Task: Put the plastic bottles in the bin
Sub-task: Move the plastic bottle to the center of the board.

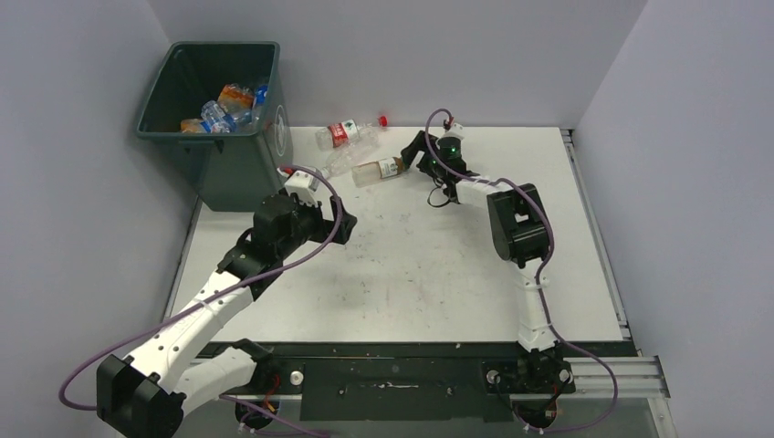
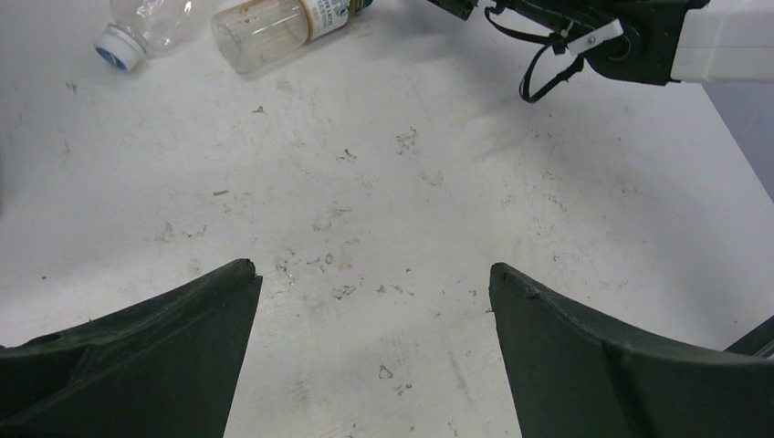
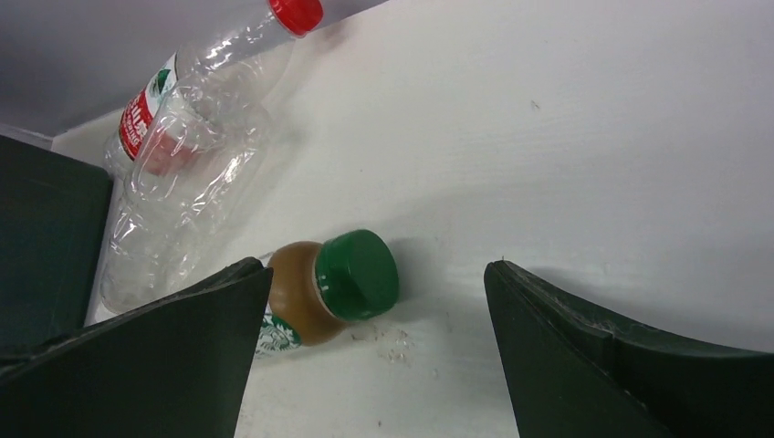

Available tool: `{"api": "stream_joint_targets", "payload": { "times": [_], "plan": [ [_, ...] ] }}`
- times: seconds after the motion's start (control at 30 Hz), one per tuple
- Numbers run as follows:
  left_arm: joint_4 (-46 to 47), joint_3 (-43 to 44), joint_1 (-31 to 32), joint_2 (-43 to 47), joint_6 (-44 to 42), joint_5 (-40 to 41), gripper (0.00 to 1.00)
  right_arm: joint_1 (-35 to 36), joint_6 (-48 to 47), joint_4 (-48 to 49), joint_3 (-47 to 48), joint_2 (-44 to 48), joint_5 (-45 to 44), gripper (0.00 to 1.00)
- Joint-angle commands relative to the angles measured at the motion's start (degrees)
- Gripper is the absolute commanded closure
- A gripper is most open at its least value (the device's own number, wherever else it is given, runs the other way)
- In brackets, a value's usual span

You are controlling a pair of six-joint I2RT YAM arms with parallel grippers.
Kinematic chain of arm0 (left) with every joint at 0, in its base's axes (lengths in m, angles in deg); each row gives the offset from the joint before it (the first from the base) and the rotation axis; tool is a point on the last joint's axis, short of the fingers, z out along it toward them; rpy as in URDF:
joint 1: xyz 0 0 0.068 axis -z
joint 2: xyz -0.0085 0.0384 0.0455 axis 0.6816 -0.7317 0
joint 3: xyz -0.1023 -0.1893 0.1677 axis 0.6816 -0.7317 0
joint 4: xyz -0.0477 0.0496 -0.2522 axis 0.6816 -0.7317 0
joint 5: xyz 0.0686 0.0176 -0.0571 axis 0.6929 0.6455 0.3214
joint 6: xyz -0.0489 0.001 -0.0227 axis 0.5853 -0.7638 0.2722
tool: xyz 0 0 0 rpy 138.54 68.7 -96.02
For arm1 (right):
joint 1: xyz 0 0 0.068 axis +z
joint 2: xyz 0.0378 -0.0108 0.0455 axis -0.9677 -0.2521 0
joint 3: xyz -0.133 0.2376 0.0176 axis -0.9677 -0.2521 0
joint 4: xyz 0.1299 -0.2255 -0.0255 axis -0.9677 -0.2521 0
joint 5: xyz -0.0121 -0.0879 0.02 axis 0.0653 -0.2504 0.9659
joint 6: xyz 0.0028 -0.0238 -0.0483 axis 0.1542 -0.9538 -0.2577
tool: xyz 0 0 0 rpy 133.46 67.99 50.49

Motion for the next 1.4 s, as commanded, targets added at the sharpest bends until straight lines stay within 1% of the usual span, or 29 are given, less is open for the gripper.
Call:
{"api": "stream_joint_targets", "payload": {
  "times": [0.0, 0.1, 0.17, 0.37, 0.47, 0.63, 0.83, 1.03, 1.33, 1.37],
  "plan": [
    [4.9, -0.5, 0.3, -1.0, 1.8, -1.5, 0.04, -0.8, -5.7, 4.2, 11.4, -5.2, 7.9, 0.1],
    [4.4, -0.7, 0.3, -1.9, 2.3, -2.5, 0.04, -0.4, -6.7, 0.3, 20.2, -11.1, 11.9, 0.08],
    [3.6, -0.4, 0.4, -1.9, 2.9, -2.9, 0.04, -0.1, -7.6, -0.9, 23.0, -13.3, 12.4, 0.07],
    [5.0, -2.1, 1.0, 0.3, 3.6, -3.2, 0.04, 0.4, -10.0, -0.1, 24.8, -15.6, 15.4, 0.06],
    [4.6, -2.1, 1.3, 0.7, 3.5, -3.0, 0.04, 1.3, -11.1, -0.7, 23.3, -14.8, 16.8, 0.04],
    [4.6, -1.8, 1.9, 1.6, 3.9, -3.3, 0.04, 2.9, -12.5, 0.6, 14.6, -9.3, 16.7, 0.02],
    [4.5, -2.1, 2.4, 3.0, 3.8, -3.0, 0.04, 4.1, -11.8, 7.2, -1.4, 0.2, 15.2, 0.05],
    [4.2, -2.3, 3.2, 4.3, 3.3, -1.8, 0.04, 5.9, -11.0, 11.0, -13.0, 8.1, 13.6, 0.11],
    [3.7, -2.6, 4.3, 3.6, 2.7, -0.2, 0.04, 9.7, -8.9, 15.0, -31.3, 20.3, 9.9, 0.13],
    [3.7, -2.7, 4.4, 3.2, 2.7, 1.1, 0.04, 9.9, -8.4, 15.2, -32.8, 21.4, 9.5, 0.13]
  ]
}}
